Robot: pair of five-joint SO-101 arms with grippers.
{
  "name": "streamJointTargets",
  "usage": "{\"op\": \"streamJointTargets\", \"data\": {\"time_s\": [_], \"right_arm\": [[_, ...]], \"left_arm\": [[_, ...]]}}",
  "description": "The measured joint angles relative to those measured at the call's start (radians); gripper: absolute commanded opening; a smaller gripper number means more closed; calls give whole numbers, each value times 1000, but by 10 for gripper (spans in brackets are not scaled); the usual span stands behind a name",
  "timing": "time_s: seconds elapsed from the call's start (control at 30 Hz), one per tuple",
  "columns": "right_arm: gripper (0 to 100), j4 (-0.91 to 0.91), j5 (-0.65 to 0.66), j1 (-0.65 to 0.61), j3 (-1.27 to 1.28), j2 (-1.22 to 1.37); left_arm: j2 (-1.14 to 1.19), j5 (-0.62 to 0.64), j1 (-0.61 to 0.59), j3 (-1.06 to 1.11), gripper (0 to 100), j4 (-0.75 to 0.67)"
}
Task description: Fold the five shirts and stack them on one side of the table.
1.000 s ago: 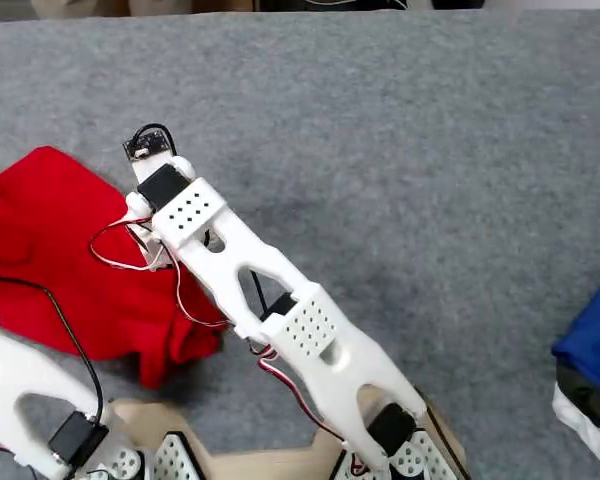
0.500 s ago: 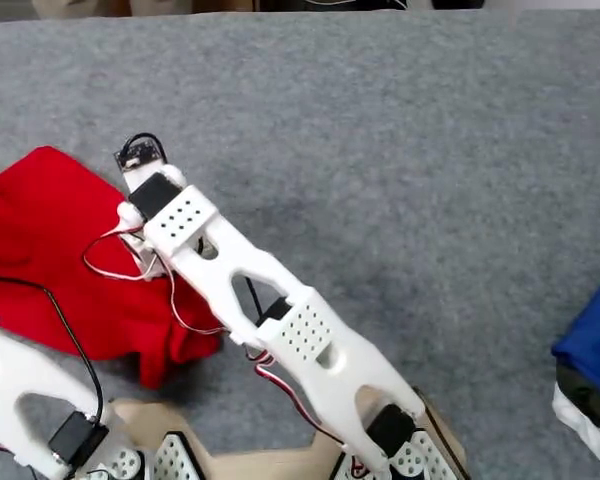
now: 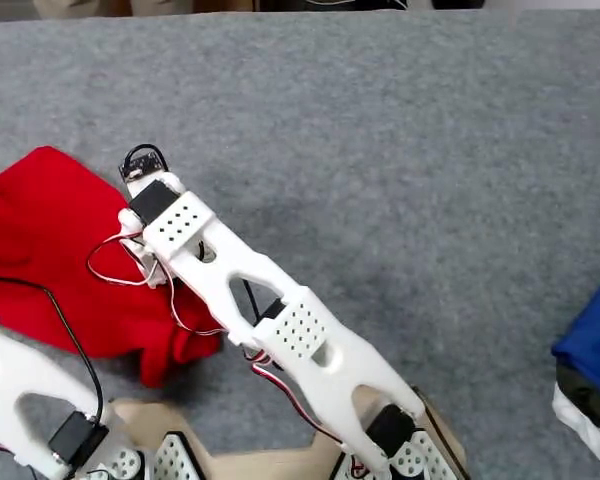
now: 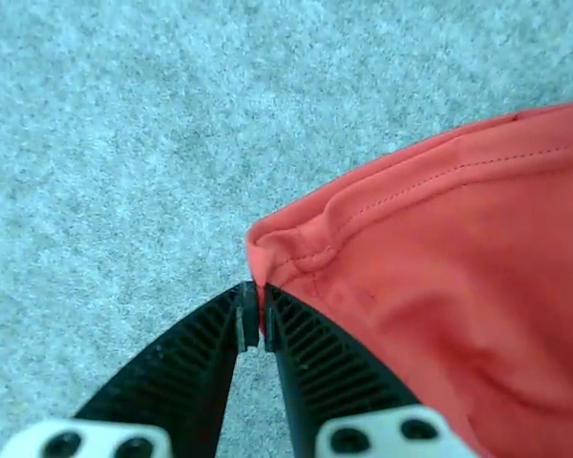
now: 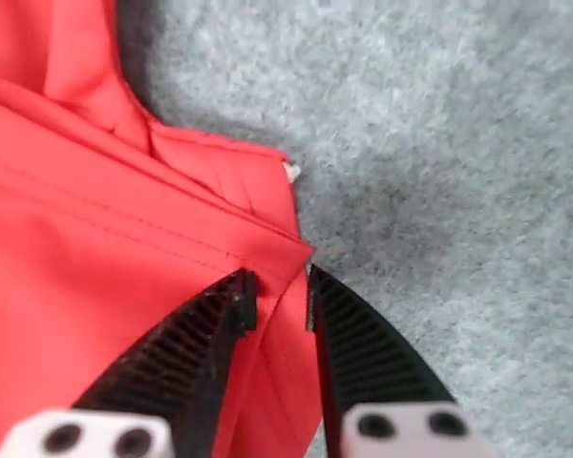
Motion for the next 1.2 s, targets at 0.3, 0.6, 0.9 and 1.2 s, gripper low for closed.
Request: {"op": "streamJointTargets", "data": {"time_s": [0.3,0.6,0.9,1.2], "right_arm": [[14,0,21,0,0,0],[5,0,21,0,-51,0],[4,0,21,51,-374,0],[4,0,83,213,-535,-118]], "left_arm": [[0,0,0,0,19,0],[0,0,0,0,19,0],[0,0,0,0,19,0],[0,0,8,0,19,0]]}}
